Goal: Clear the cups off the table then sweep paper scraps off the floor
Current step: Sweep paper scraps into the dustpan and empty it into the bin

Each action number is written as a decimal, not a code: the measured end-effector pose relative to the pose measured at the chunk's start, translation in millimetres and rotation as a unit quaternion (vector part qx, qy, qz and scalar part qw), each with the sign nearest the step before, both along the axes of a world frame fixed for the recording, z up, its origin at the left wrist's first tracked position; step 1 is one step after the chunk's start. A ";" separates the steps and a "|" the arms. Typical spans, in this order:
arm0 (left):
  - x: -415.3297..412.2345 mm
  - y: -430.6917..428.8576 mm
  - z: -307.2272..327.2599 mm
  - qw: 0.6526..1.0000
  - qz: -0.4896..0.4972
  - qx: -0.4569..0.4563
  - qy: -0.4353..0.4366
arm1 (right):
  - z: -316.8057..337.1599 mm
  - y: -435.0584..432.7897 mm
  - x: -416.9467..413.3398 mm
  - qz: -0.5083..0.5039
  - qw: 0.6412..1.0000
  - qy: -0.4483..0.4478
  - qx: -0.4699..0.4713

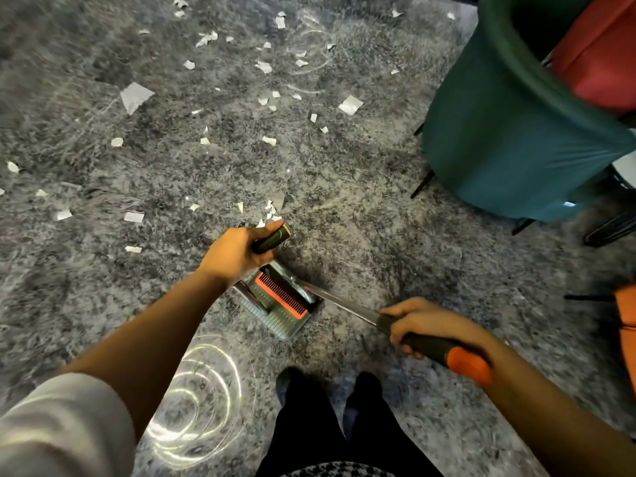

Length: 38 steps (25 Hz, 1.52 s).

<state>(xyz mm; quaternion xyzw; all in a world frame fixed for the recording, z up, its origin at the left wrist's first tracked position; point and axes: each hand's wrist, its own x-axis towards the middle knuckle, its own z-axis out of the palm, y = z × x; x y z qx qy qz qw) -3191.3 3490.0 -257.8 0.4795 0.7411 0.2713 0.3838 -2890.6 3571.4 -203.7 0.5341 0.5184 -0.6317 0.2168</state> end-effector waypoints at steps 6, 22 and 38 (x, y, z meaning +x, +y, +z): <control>-12.9 -23.5 -4.3 0.995 0.058 0.007 0.080 | 16.0 21.8 -18.4 -0.030 0.999 0.015 0.031; -85.7 38.9 -12.3 0.940 0.314 0.043 0.130 | -38.7 269.5 -246.3 0.058 0.988 0.054 0.133; -121.8 54.1 -1.8 0.942 0.307 -0.030 0.133 | -126.3 211.2 -233.5 0.283 0.943 -0.088 0.151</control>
